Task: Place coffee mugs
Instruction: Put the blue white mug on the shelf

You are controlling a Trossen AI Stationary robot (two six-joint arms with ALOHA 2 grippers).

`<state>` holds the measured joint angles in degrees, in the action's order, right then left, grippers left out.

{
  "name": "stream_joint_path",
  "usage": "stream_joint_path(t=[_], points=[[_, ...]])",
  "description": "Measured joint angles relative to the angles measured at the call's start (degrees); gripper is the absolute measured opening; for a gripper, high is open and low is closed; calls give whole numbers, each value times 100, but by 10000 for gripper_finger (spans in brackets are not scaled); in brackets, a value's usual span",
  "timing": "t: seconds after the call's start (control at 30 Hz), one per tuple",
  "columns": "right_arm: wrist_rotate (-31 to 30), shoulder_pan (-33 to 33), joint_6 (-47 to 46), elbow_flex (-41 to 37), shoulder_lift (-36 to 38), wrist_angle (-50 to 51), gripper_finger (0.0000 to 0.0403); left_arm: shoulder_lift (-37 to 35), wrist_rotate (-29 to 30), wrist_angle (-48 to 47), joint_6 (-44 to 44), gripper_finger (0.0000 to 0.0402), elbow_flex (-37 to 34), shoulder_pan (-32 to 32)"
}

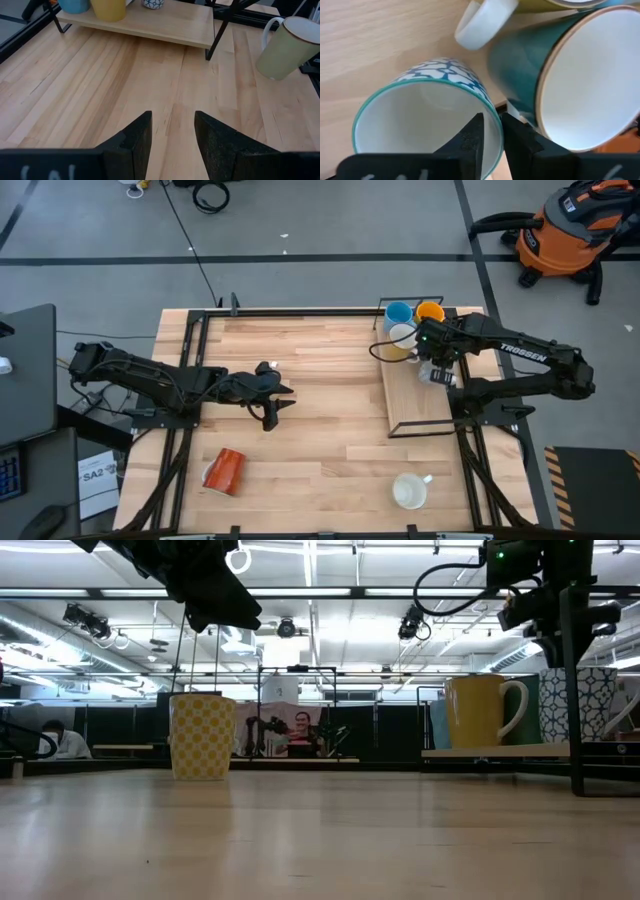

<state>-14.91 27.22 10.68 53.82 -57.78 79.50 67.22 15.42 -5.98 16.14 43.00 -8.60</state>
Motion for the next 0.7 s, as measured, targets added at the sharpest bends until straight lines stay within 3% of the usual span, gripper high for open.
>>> stream_joint_path(t=[0.7], points=[[-373, -2, -214, 0, 0, 11, 136, 0, 0, 0, 0, 155, -2, 2]])
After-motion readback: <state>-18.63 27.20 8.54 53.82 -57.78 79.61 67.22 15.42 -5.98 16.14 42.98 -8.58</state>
